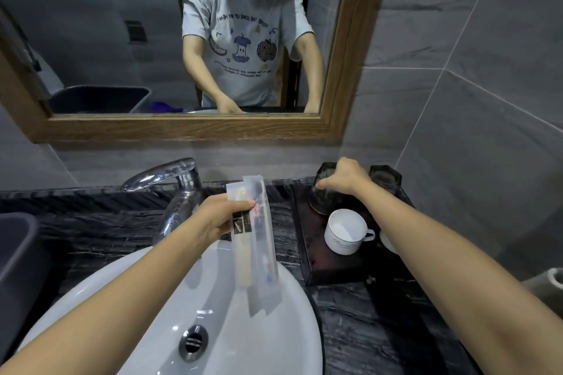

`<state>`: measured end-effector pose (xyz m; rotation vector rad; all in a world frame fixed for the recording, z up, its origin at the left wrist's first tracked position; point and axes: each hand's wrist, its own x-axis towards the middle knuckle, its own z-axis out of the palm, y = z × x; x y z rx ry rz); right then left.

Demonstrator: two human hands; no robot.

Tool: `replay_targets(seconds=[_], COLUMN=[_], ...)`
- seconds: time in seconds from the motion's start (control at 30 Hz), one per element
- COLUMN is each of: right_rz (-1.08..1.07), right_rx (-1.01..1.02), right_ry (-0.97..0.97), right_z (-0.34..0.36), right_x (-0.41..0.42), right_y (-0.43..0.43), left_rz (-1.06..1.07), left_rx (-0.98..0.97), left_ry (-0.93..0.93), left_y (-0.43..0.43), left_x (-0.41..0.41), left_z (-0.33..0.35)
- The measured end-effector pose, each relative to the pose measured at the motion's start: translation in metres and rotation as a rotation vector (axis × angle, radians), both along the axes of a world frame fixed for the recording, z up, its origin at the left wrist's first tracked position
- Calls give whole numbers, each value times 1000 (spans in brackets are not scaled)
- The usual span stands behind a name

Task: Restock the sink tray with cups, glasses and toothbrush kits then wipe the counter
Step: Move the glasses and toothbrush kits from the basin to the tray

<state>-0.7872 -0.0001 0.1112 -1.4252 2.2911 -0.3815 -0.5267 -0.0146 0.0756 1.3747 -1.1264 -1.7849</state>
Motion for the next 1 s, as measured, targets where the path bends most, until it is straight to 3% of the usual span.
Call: replay_targets(seconds=[0.7, 1.0], right_rz=[0, 30], right_rx=[9, -56], right_ry=[95, 21], right_z=[-17, -7], right_x=[0, -5], right_y=[-5, 8], left_rz=[-2, -55], left_rx=[52, 21], left_ry=[-17, 19], left_y=[5, 13], left_x=[-5, -9], left_z=[-20, -11])
